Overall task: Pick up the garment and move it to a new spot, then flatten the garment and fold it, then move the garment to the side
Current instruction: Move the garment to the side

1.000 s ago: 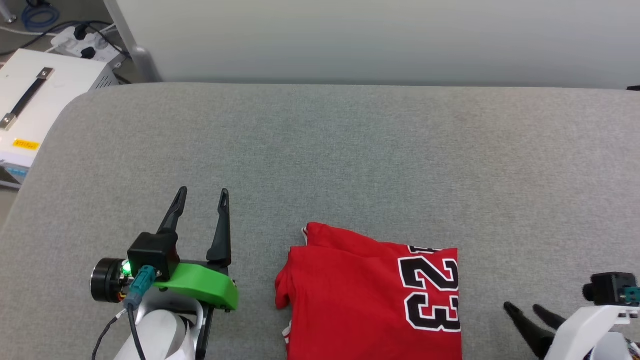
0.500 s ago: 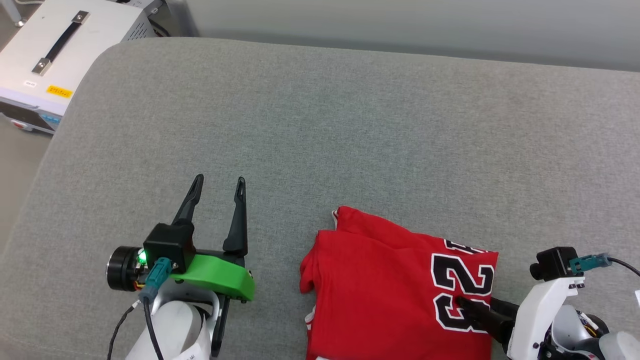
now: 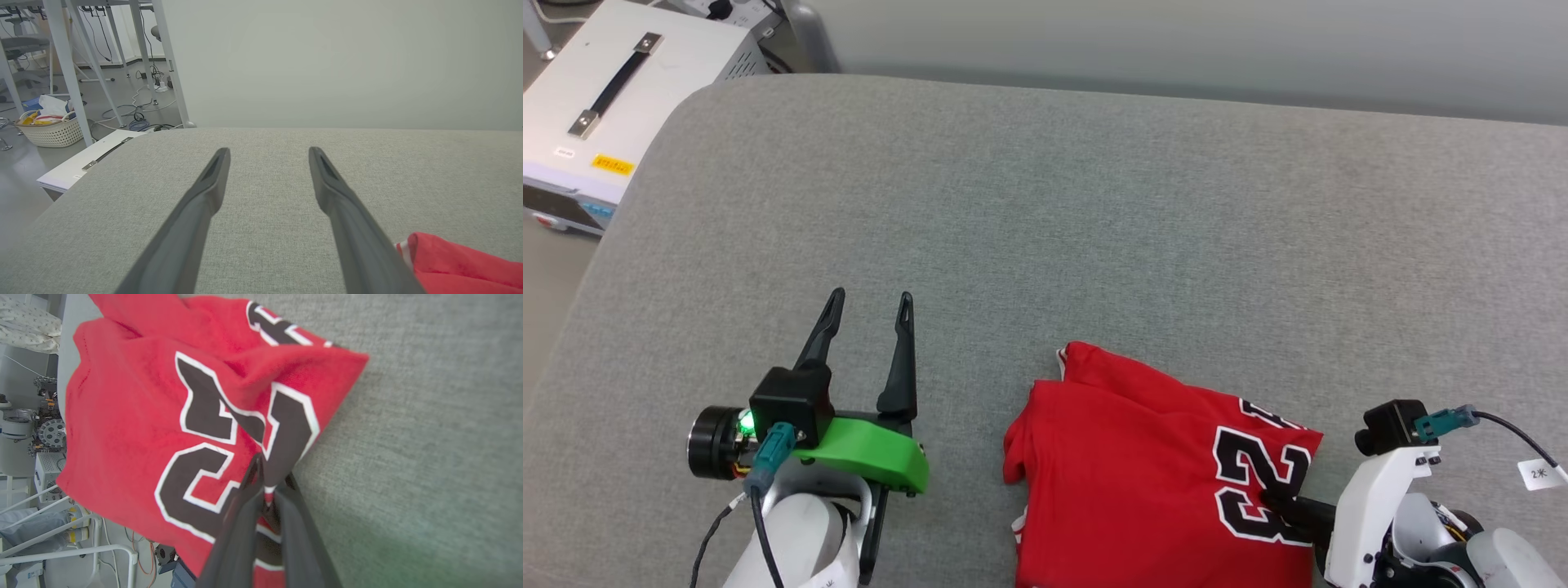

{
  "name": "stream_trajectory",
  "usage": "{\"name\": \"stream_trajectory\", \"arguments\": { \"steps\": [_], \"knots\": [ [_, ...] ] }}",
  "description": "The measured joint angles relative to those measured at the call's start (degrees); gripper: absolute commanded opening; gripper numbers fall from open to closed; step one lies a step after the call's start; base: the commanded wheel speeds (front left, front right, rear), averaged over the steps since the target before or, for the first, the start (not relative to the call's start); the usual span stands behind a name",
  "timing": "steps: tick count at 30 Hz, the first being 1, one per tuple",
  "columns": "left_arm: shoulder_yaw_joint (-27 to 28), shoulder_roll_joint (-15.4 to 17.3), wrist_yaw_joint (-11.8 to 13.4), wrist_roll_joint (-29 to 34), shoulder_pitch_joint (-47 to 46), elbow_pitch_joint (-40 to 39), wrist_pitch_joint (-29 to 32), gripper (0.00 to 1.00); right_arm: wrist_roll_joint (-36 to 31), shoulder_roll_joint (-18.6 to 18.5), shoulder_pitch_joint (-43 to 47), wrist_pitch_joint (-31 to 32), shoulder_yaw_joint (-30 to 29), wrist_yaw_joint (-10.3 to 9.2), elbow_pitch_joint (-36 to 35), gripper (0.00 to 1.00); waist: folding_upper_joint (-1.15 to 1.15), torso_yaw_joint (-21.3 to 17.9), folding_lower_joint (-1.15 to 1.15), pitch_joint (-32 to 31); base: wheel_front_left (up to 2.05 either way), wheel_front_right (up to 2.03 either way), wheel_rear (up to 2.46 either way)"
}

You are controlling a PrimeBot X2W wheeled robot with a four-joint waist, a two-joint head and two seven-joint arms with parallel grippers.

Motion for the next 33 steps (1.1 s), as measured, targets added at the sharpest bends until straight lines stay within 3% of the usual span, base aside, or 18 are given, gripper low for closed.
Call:
{"name": "stream_trajectory", "arguments": {
  "steps": [8, 19, 26, 33],
  "knots": [
    [1.4, 0.8, 0.0, 0.3, 2.4, 0.3, 0.0, 1.00, -3.0, -2.3, -0.8, -1.0, 1.3, 0.00, -1.4, 0.00, 0.00, -5.2, 0.00, -2.1, 0.00, 0.00, 0.00],
    [0.9, 1.5, -0.1, 1.2, 1.8, -1.7, 0.1, 1.00, -8.0, -7.3, -2.5, -1.2, -3.1, -0.03, -0.7, 0.00, 0.00, -16.6, 0.00, -2.2, 0.00, 0.00, 0.00],
    [0.6, 3.2, 0.2, 2.4, -1.2, -5.8, 2.5, 1.00, -9.9, -9.0, -11.0, -4.2, -5.6, -0.05, 1.6, 0.00, 0.00, -23.5, 0.00, 1.1, 0.00, 0.00, 0.00],
    [-0.5, 5.1, -0.9, 4.6, -7.5, -8.9, 5.2, 1.00, -12.2, -12.7, -22.1, -10.2, -8.2, -0.05, 9.9, 0.00, 0.00, -27.5, 0.00, 8.0, 0.00, 0.00, 0.00]
  ]
}}
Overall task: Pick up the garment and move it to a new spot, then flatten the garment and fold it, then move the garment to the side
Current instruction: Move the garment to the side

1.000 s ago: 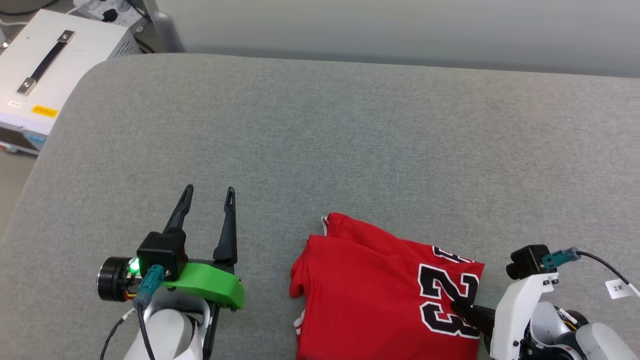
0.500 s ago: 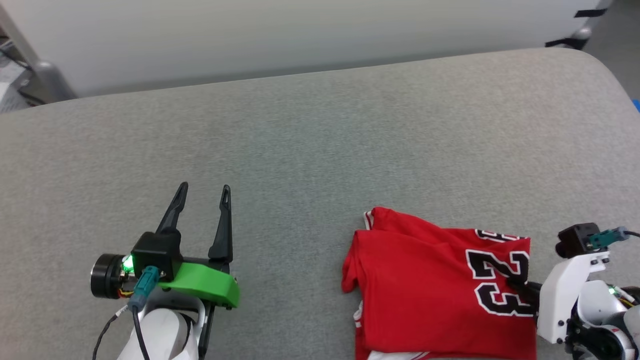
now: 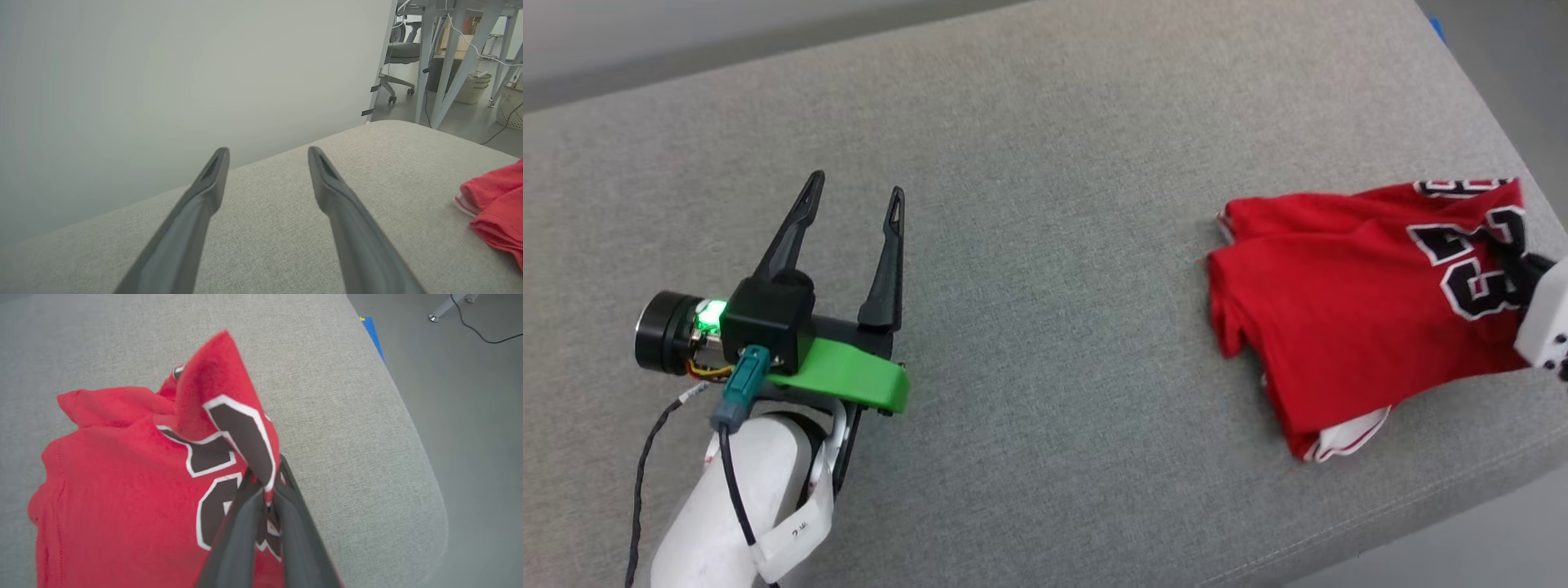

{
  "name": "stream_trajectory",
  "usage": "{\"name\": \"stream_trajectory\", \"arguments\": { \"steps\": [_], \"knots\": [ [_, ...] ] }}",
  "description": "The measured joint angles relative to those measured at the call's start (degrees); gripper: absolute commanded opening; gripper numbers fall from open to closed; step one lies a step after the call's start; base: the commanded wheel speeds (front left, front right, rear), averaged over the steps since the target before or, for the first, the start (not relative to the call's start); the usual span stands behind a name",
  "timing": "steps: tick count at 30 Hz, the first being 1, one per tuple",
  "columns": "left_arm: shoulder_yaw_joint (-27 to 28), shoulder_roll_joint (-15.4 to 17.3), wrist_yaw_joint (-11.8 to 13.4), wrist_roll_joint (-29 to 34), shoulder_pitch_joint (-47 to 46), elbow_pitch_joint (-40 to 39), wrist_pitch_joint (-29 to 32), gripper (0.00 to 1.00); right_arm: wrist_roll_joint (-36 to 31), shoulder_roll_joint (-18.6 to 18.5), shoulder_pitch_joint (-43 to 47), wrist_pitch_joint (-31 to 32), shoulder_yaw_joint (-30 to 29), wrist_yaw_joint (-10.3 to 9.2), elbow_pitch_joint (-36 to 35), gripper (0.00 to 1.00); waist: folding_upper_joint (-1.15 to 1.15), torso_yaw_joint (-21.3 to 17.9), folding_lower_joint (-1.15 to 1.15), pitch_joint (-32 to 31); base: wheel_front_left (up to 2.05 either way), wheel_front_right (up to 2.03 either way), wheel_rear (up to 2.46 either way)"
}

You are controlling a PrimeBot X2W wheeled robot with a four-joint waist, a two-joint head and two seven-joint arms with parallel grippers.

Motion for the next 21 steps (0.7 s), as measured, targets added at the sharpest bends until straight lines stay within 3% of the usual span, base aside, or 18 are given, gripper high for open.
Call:
{"name": "stream_trajectory", "arguments": {
  "steps": [7, 19, 20, 21],
  "knots": [
    [-1.3, 0.8, -1.0, 1.0, -4.1, -2.1, 2.1, 1.00, -2.5, -4.3, -9.7, -6.7, -2.0, 0.00, 9.2, 0.00, 0.00, -1.5, 0.00, 7.2, 0.00, 0.00, 0.00],
    [-2.9, 1.2, -2.0, 3.0, -10.9, -7.1, 4.0, 1.00, -4.5, -7.2, -18.9, -18.0, -4.7, 0.00, 23.6, 0.00, 0.00, -0.8, 0.01, 18.1, 0.00, 0.00, 0.00],
    [-3.1, 1.3, -2.1, 3.0, -11.1, -7.1, 4.0, 1.00, -4.5, -6.9, -19.5, -20.0, -4.2, 0.00, 25.9, 0.74, 0.00, -0.4, 0.01, 19.4, 0.00, 0.00, 0.00],
    [-3.1, 1.3, -2.1, 3.0, -11.2, -7.1, 4.0, 1.00, -4.7, -6.8, -19.7, -21.0, -3.9, 0.00, 26.7, 1.00, 0.00, -0.3, 0.01, 19.9, 0.00, 0.00, 0.00]
  ]
}}
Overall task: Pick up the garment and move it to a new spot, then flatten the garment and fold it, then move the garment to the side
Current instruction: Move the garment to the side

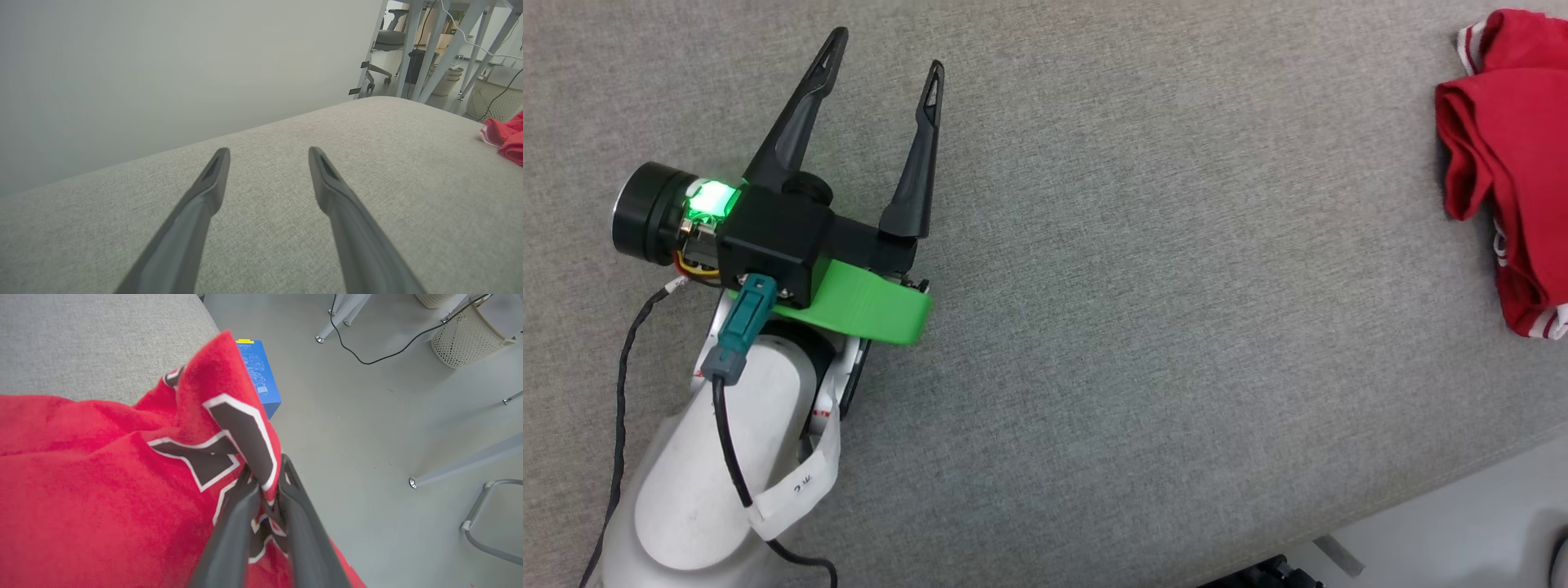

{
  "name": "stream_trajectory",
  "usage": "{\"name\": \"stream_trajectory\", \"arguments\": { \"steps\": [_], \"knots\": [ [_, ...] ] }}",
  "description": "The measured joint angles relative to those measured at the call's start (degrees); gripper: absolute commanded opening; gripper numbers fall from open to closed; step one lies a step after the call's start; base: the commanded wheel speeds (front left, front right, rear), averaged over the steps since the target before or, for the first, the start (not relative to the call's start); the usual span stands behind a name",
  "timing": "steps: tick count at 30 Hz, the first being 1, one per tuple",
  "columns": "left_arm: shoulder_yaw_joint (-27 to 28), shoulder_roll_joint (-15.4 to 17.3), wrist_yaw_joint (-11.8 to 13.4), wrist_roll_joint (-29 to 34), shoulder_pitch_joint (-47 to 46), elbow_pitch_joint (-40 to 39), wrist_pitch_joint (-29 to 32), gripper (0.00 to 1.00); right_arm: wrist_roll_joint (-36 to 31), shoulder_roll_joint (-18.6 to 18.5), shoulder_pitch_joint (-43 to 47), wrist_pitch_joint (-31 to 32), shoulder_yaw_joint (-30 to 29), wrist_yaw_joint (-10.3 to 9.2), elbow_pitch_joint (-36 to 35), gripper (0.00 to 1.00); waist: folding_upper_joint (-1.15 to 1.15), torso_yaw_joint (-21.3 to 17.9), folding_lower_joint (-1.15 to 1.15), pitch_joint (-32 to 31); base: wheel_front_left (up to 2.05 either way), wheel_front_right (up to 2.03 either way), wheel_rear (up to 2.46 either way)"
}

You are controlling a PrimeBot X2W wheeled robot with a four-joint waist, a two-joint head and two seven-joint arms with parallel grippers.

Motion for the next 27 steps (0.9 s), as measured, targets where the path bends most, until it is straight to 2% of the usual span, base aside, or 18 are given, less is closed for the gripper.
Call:
{"name": "stream_trajectory", "arguments": {
  "steps": [8, 15, 19, 23, 27],
  "knots": [
    [-0.1, 0.0, -0.2, -0.2, -0.4, 1.6, -0.9, 1.00, -0.6, 1.7, -2.0, -8.7, 1.9, 0.01, 6.7, 1.00, 0.00, 1.3, 0.00, 1.0, 0.00, 0.00, 0.00],
    [0.3, -0.1, 0.2, -1.4, 0.9, 4.9, -3.4, 1.00, -2.4, 0.0, -2.0, -17.5, 1.8, 0.00, 8.4, 1.00, 0.00, 1.9, -0.01, -2.5, 0.00, 0.00, 0.00],
    [0.7, -0.6, 1.4, -2.6, 4.3, 6.9, -5.2, 1.00, -3.7, -0.2, 0.2, -18.5, 0.3, 0.00, 5.2, 1.00, 0.00, 2.5, -0.01, -6.0, 0.00, 0.00, 0.00],
    [1.6, -1.8, 2.7, -4.1, 7.5, 8.7, -6.5, 1.00, -6.7, 0.0, 6.5, -18.5, -4.4, 0.00, -2.2, 1.00, 0.00, 3.4, -0.02, -9.8, 0.00, 0.00, 0.00],
    [2.5, -2.8, 3.7, -6.0, 11.2, 10.3, -7.7, 1.00, -9.7, 3.4, 15.0, -18.6, -8.9, 0.00, -9.4, 1.00, 0.00, 4.6, -0.02, -13.7, 0.00, 0.00, 0.00]
  ]
}}
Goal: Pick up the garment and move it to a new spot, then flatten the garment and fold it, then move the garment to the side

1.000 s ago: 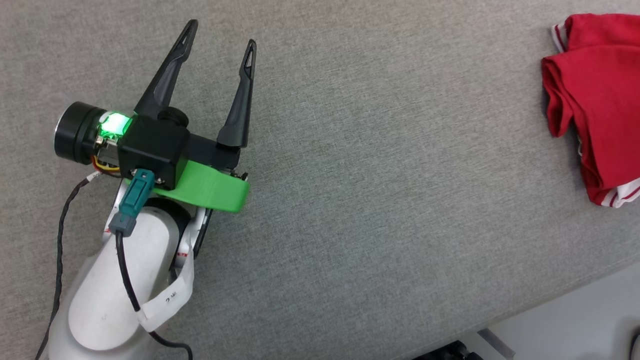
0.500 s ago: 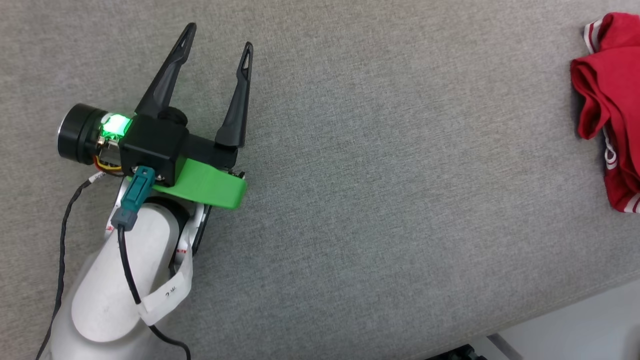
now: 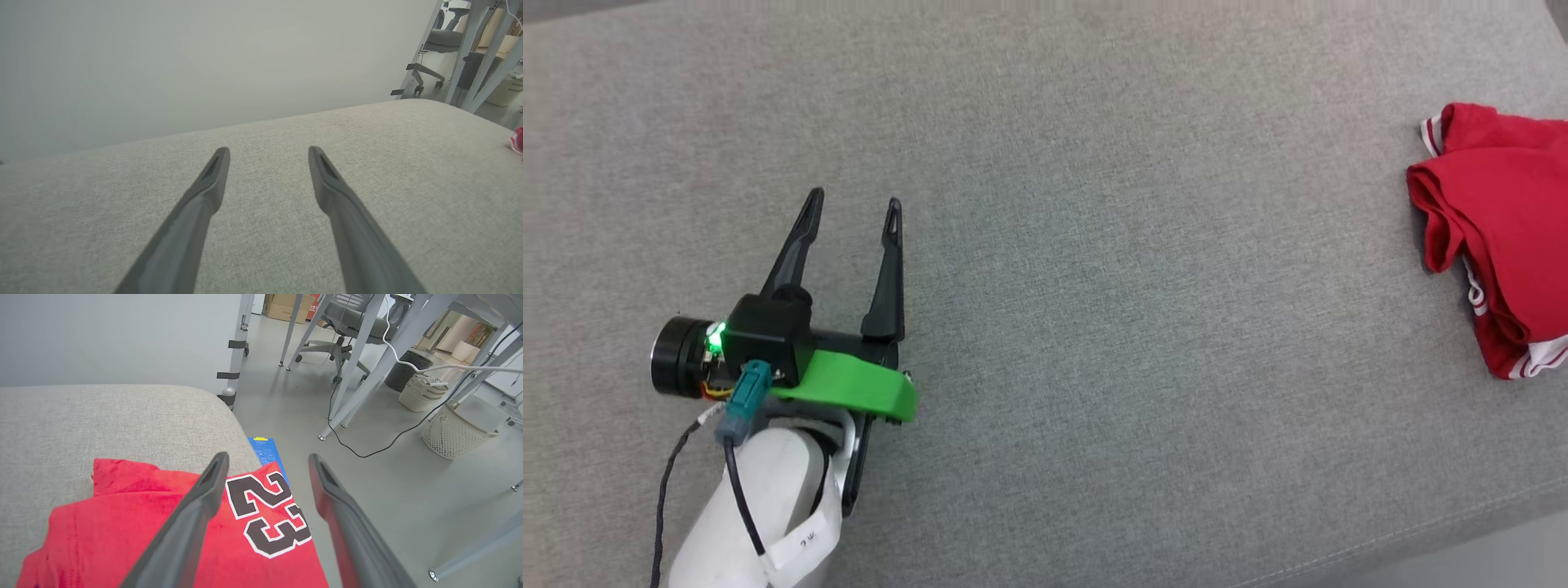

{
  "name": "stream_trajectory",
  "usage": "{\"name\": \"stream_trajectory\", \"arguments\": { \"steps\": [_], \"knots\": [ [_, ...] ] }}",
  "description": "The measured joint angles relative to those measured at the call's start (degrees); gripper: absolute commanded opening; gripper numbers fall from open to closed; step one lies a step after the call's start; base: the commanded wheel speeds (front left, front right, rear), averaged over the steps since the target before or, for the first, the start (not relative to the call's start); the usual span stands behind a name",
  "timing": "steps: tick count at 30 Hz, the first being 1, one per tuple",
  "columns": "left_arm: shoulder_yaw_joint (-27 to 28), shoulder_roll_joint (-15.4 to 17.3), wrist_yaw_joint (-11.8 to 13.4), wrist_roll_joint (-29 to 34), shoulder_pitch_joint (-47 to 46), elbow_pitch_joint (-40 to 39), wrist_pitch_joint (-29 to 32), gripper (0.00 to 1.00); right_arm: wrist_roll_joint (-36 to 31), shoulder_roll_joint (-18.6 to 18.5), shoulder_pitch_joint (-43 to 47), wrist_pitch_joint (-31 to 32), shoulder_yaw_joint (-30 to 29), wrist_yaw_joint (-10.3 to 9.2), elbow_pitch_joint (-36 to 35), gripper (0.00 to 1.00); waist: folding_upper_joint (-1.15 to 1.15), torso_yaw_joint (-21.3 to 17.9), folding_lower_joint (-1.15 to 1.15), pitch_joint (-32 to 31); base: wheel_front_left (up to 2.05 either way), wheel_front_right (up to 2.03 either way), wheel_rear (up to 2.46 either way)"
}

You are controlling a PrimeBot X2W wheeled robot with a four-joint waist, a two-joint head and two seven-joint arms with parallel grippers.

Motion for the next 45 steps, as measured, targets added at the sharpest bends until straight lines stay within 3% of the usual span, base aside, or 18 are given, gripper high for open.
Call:
{"name": "stream_trajectory", "arguments": {
  "steps": [7, 13, 20, 32, 45],
  "knots": [
    [1.6, -1.2, 1.3, -1.6, 5.6, 2.4, -1.0, 1.00, -4.4, 8.3, 12.4, -0.1, -3.2, 0.00, -11.5, 1.00, 0.00, 2.3, 0.00, -6.5, 0.00, 0.00, 0.00],
    [3.1, -2.2, 2.4, -2.8, 9.1, 3.7, -1.5, 1.00, -5.9, 14.4, 19.4, 0.4, -0.8, 0.00, -18.1, 1.00, 0.00, 5.0, 0.00, -11.4, 0.00, 0.00, 0.00],
    [4.2, -3.0, 1.7, -3.3, 11.7, 5.4, -1.5, 1.00, -6.2, 20.5, 24.9, 2.5, 2.0, 0.00, -26.1, 1.00, 0.00, 9.4, 0.00, -15.1, 0.00, 0.00, 0.00],
    [6.0, -3.6, -0.6, -3.3, 16.7, 7.6, -1.5, 1.00, -8.3, 25.8, 35.1, 6.6, 4.3, 0.00, -38.1, 1.00, 0.00, 13.6, 0.00, -22.1, 0.00, 0.00, 0.00],
    [7.6, -6.0, -2.1, -2.5, 19.0, 7.5, -1.5, 1.00, -10.1, 28.5, 41.1, 10.4, 4.1, 0.00, -46.3, 1.00, 0.00, 13.8, 0.00, -25.8, 0.00, 0.00, 0.00]
  ]
}}
